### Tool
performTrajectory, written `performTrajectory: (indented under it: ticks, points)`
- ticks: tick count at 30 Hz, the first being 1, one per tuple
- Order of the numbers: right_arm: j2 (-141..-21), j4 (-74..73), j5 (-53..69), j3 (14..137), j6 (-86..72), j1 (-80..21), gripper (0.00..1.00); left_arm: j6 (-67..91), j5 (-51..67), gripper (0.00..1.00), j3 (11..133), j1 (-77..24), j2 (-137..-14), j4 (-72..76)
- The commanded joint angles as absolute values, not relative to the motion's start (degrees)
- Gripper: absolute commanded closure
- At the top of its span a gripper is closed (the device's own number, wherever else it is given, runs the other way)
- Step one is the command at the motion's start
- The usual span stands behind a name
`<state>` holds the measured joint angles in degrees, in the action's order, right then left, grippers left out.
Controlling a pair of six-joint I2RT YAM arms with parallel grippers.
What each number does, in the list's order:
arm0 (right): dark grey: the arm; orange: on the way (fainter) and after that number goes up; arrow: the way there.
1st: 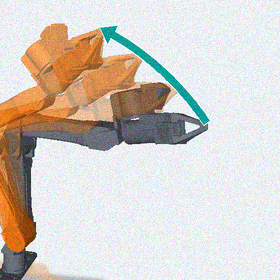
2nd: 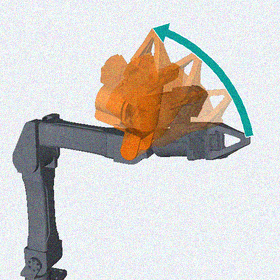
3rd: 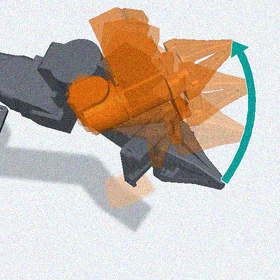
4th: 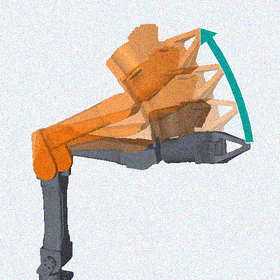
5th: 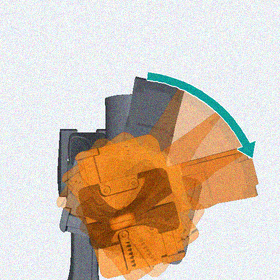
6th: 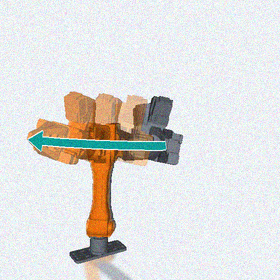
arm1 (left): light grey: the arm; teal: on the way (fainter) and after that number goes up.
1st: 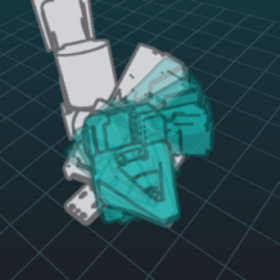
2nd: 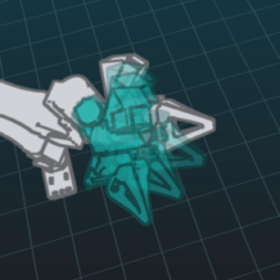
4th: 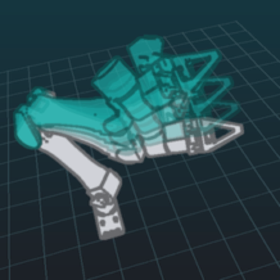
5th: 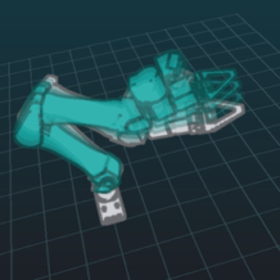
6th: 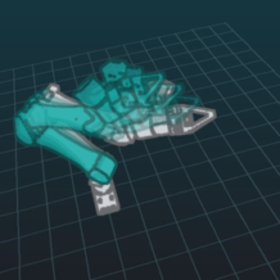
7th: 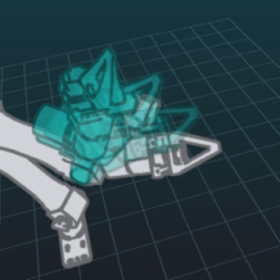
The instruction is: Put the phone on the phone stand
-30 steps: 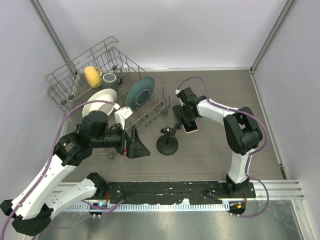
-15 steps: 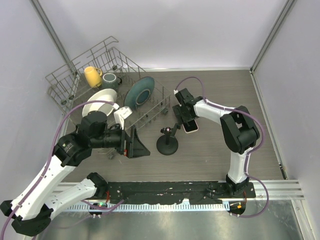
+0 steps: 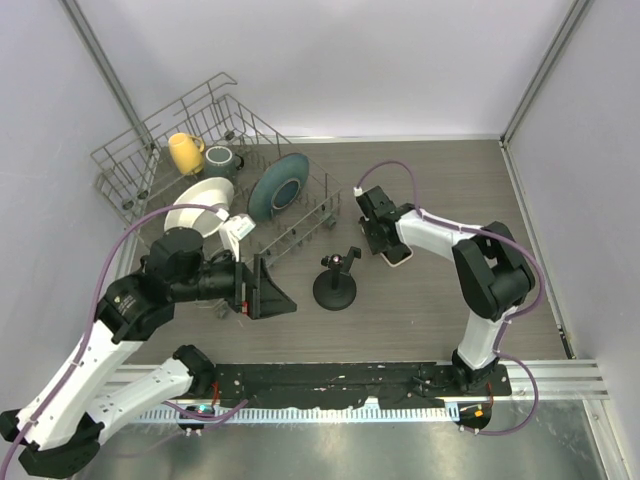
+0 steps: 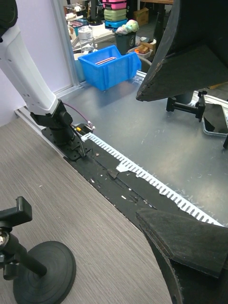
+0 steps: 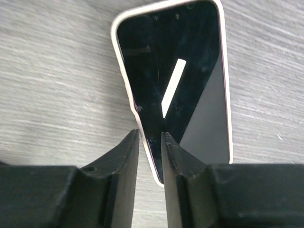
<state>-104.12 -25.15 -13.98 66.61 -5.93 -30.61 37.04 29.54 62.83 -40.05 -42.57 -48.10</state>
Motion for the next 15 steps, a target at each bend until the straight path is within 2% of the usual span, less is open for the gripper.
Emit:
performTrajectory:
  ticks: [1, 5, 6, 8, 12, 15]
  points:
    - [-99.5, -26.7, -16.8, 65.5, -6.5, -30.1, 0.64, 38.7, 29.4, 0.00, 62.0, -40.1, -40.9, -44.1]
    - [-97.6, -25.7, -14.7, 65.7, -7.0, -29.2, 0.45, 39.3, 28.9, 0.00, 60.2, -40.1, -40.7, -43.1]
    - [-97.2, -25.1, -13.5, 65.7, -7.1, -28.7, 0.26, 39.5, 28.8, 0.00, 59.8, -40.1, -41.0, -43.1]
    - [-96.7, -24.5, -9.7, 65.7, -6.4, -26.8, 0.13, 39.9, 28.7, 0.00, 59.3, -40.1, -41.4, -42.6]
    - [-96.5, -23.5, -2.4, 66.4, -5.7, -22.2, 0.12, 39.8, 28.7, 0.00, 59.1, -40.1, -42.2, -42.4]
    - [-97.2, -22.9, -2.5, 67.3, -4.4, -19.8, 0.12, 38.8, 29.5, 0.00, 59.7, -40.1, -42.9, -43.1]
